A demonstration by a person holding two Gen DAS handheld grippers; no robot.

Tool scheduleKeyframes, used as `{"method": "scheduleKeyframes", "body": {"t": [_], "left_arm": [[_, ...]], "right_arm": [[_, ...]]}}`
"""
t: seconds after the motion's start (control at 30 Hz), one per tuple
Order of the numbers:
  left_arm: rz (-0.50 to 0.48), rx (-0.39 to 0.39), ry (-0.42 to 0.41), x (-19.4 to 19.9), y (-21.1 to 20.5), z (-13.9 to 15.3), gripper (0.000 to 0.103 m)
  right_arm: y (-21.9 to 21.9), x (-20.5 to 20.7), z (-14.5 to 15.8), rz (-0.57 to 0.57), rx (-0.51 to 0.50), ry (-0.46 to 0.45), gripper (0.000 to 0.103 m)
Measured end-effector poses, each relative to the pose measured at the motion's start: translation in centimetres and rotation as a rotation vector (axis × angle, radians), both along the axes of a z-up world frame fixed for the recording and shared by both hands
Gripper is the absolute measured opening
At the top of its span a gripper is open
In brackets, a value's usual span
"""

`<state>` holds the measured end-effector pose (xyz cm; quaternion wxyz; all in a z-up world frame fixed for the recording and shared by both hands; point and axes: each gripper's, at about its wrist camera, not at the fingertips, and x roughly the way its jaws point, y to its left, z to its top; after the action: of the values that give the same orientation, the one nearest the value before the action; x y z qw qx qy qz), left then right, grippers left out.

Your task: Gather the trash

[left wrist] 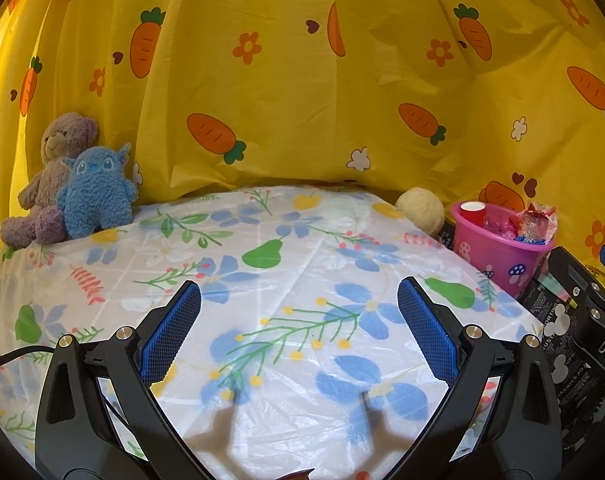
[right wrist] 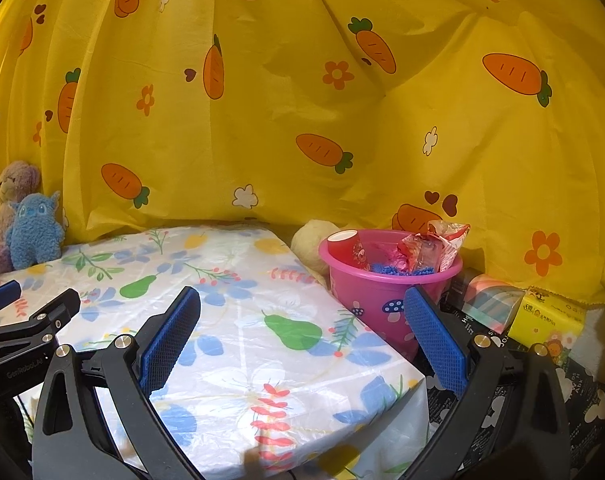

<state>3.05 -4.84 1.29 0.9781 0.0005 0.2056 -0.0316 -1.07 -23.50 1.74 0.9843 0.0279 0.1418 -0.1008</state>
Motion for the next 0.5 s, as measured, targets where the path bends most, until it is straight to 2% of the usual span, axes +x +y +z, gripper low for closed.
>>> {"method": "scheduleKeyframes", "body": {"t": [0.5], "left_arm": [[-0.006, -0.009, 0.005, -0.26, 0.07, 0.03, 0.097]], "right_arm": [[0.44, -0.07, 0.14, 0.000, 0.001, 0.000, 0.098]]}}
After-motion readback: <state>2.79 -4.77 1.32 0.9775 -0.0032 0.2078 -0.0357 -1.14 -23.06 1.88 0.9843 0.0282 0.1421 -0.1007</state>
